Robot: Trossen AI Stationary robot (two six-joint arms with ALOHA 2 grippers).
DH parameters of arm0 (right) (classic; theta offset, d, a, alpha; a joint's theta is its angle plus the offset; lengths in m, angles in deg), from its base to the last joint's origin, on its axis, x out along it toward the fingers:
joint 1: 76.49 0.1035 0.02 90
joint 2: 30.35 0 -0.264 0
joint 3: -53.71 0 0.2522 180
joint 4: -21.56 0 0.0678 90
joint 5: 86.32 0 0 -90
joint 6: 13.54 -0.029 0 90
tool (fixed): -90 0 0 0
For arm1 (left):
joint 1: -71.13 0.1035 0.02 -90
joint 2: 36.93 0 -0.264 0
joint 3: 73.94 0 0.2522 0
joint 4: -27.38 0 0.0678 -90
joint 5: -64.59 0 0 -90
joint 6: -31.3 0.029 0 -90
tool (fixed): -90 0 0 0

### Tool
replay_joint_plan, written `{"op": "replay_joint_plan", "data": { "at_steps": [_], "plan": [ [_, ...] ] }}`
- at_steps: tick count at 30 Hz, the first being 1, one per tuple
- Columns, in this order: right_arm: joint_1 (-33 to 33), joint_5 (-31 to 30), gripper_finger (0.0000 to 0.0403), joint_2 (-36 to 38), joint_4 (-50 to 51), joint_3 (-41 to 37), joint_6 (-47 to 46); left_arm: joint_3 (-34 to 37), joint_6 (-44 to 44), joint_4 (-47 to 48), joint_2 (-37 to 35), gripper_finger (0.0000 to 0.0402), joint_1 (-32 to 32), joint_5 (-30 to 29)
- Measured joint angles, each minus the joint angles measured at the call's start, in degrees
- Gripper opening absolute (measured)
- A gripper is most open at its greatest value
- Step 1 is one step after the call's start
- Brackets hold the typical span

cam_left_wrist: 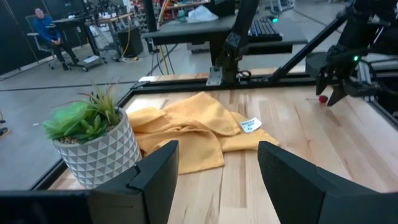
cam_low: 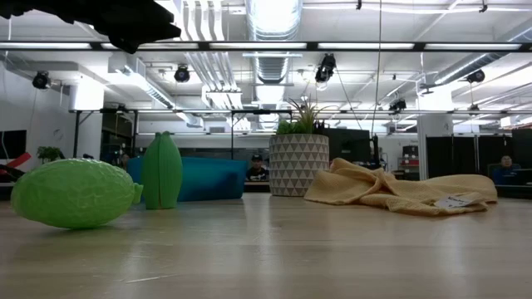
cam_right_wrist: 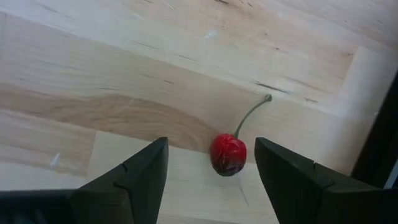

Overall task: Pick and placing Produce into tupperware
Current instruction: Put the red cherry into the blue bin

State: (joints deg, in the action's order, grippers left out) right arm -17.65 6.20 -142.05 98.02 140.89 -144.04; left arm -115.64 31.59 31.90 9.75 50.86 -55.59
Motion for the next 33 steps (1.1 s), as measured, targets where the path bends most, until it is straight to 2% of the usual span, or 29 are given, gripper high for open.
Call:
{"op": "replay_joint_plan", "data": {
  "at_steps": [8, 16, 33],
  "plan": [
    [0.92, 0.51, 0.0221, 0.02, 0.06, -0.26, 0.59, -0.16, 0.02, -0.87, 2.15, 0.0206, -0.02, 0.03],
    [2.37, 1.03, 0.0208, 0.11, -0.32, -1.40, 0.81, -0.49, -0.04, -1.21, 1.26, 0.0206, -0.02, 0.82],
    [2.29, 0.24, 0.0131, 0.42, -3.52, -3.32, 0.91, -0.45, -0.11, -2.34, 1.22, 0.0206, -0.02, 3.35]
  ]
}}
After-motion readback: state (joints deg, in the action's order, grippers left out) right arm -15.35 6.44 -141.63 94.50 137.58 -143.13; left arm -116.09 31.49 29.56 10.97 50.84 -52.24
